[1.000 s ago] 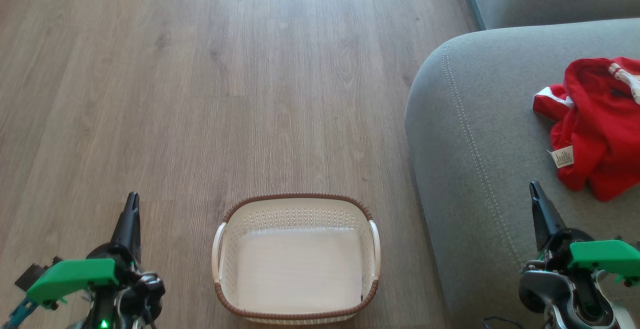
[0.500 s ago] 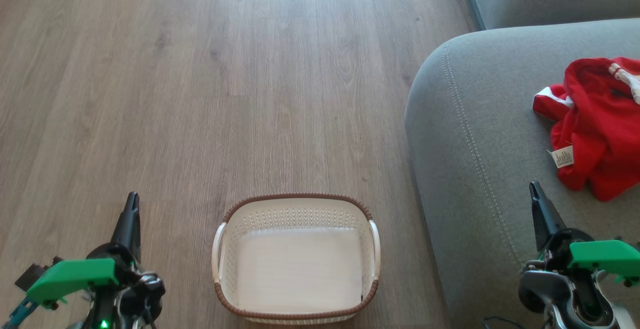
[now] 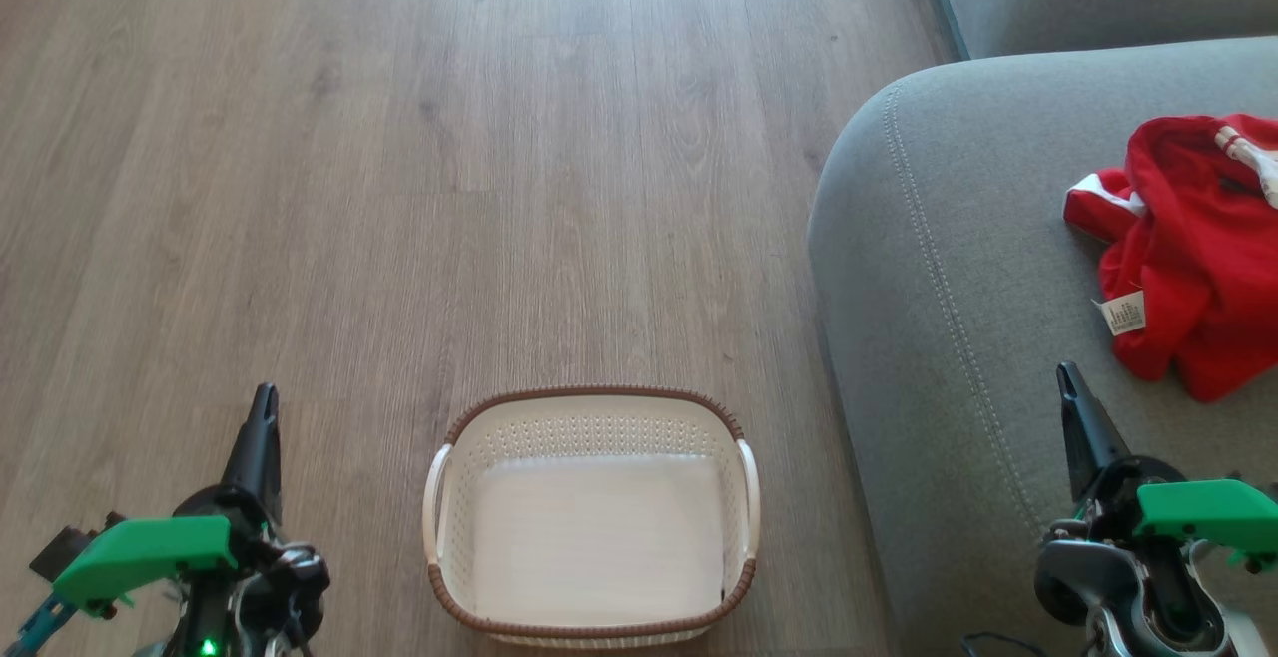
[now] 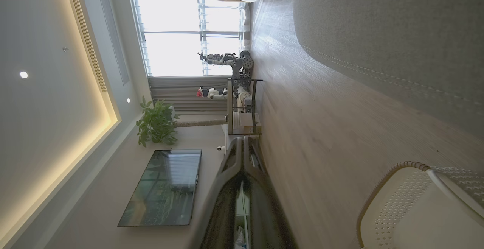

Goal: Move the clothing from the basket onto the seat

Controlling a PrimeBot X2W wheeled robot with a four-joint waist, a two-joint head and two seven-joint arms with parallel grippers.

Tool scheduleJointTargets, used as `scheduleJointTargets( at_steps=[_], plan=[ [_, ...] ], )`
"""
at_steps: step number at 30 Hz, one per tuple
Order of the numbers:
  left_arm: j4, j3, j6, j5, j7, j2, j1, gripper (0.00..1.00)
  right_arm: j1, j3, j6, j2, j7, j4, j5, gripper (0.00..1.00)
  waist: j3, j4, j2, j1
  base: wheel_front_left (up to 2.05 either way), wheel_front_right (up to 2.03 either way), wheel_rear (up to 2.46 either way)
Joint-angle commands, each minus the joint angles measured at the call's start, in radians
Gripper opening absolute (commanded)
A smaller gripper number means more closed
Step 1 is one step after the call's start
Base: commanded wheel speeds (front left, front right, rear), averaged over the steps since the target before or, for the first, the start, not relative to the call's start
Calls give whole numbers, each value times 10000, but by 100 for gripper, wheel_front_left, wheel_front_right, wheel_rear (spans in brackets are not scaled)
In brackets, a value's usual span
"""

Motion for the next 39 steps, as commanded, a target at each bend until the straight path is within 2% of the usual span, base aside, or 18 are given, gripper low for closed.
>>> scheduleJointTargets(
  at_steps=[1,39],
  plan=[
    [-269,357,-65,28,67,46,-505,0,-501,162,83,10,113,-322,-71,0,0,0,0,0,0,0,0],
    [-269,374,-65,42,81,34,-507,0,-504,138,83,25,131,-321,-90,0,0,0,0,0,0,0,0]
  ],
)
